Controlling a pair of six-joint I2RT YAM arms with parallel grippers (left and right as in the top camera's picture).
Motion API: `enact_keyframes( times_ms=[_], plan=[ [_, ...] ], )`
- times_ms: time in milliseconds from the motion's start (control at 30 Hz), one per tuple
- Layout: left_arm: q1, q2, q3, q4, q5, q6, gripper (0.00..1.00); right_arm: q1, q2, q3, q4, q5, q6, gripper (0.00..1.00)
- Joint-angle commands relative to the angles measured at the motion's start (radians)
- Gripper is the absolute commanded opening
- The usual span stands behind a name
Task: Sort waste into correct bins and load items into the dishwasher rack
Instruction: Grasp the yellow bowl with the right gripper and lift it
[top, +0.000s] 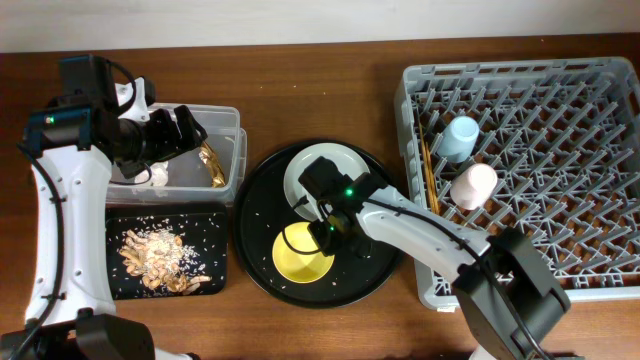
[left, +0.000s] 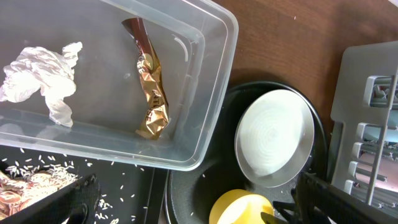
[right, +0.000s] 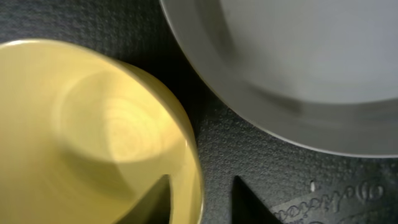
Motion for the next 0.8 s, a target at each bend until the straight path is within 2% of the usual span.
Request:
enact_keyframes(
  times_ms=[0, 167, 433, 700, 767],
  plan=[
    [0.002, -0.019, 0.001, 0.0, -0.003, -0.006, 0.99, 0.005, 0.011, -0.005, 0.002, 0.008, 0.003, 0.2],
    [0.002, -0.019, 0.001, 0.0, -0.003, -0.006, 0.99, 0.004, 0.008, 0.008, 0.001, 0.008, 0.003, 0.04],
    [0.002, -0.019, 0.001, -0.001, -0.003, -0.006, 0.99, -0.012, -0.017, 0.201, -0.15, 0.02, -0.005, 0.04],
    [0.002, -0.019, 0.001, -0.001, -0.003, -0.006, 0.99, -0.145, -0.053, 0.473, -0.379, 0.255, -0.005, 0.04],
    [0.002, -0.019, 0.001, -0.001, -0.003, -0.006, 0.99, -0.205, -0.054, 0.518, -0.413, 0.366, -0.005, 0.04]
  ],
)
